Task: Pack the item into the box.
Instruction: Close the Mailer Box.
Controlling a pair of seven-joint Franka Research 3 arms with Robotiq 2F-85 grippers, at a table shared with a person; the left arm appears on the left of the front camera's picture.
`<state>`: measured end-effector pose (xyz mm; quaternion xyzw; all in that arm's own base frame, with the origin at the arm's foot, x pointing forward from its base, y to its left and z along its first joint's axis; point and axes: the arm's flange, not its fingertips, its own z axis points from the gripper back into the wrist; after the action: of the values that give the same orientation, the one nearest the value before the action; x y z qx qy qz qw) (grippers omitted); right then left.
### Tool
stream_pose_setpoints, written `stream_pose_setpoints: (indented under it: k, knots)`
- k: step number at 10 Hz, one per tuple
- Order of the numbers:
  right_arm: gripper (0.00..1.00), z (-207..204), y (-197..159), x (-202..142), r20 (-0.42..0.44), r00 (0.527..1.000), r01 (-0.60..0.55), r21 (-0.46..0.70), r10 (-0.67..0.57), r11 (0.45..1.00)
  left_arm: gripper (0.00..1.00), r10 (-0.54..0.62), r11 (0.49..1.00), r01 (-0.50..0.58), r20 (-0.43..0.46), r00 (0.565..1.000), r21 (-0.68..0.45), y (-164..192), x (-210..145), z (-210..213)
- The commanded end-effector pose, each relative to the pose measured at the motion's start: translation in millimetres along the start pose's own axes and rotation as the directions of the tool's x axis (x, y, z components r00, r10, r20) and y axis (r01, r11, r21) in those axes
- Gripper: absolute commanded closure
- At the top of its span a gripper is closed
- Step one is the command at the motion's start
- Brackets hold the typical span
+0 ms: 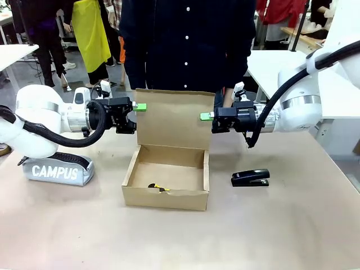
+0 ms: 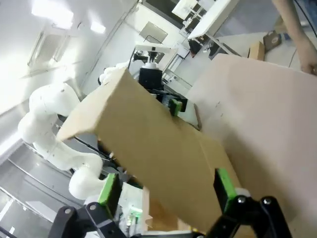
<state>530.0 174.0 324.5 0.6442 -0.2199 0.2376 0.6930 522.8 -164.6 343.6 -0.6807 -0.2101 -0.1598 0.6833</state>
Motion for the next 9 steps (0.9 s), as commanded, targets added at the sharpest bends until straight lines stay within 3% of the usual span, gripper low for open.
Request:
stream_pose_setpoints:
  k: [1, 3, 9]
  knots:
    - [0.00, -12, 11, -13, 0.035, 0.975, -0.219, -0.069, 0.222, 0.973, 0.00, -0.225, 0.961, 0.221, -0.003, 0.974, -0.169, -6, -10, -2]
    - [0.00, -14, 23, -22, 0.047, 0.930, -0.355, -0.129, 0.364, 0.926, 0.00, -0.313, 0.918, 0.308, 0.020, 0.950, -0.250, -12, -16, -5]
    - [0.00, -24, 65, -38, 0.073, 0.807, -0.580, -0.088, 0.586, 0.810, 0.00, -0.446, 0.862, 0.415, -0.046, 0.894, -0.291, -8, -34, 0]
